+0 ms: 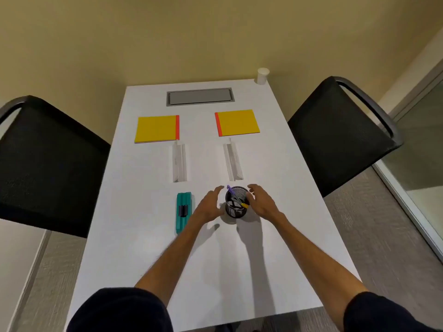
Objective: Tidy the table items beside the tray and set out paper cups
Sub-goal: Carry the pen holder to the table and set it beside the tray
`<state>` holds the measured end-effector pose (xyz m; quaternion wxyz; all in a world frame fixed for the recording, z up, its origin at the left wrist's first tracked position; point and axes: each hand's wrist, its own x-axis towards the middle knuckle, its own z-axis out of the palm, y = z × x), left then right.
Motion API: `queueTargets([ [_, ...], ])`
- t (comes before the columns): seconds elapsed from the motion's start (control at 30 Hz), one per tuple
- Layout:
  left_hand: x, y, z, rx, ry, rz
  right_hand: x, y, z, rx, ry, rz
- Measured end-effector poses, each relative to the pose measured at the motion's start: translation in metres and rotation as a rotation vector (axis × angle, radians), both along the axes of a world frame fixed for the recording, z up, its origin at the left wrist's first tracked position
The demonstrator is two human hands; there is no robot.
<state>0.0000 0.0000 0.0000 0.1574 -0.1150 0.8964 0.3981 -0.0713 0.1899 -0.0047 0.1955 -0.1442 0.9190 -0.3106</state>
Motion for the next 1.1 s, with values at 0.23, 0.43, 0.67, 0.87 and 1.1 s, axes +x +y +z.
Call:
queueTargets([
  [0.23, 0.002, 0.013, -0.009, 0.05, -0.007, 0.049, 0.006, 0.006, -0.004, -0.002, -0.019, 0.012],
  [0.43, 0.003, 0.017, -0.016, 0.128, 0.025, 0.113, 0.009, 0.006, -0.014, 0.041, -0.03, 0.052],
  [0.67, 0.001, 0.02, -0.024, 0.184, 0.033, 0.129, 0.012, 0.001, -0.022, -0.015, -0.03, 0.025],
  [0.87, 0.0, 0.023, -0.025, 0.248, 0.049, 0.168, 0.01, 0.001, -0.027, -0.038, -0.026, 0.011],
  [1.1, -0.003, 0.026, -0.025, 0.269, 0.072, 0.145, 0.008, 0.007, -0.025, -0.039, 0.009, 0.0],
])
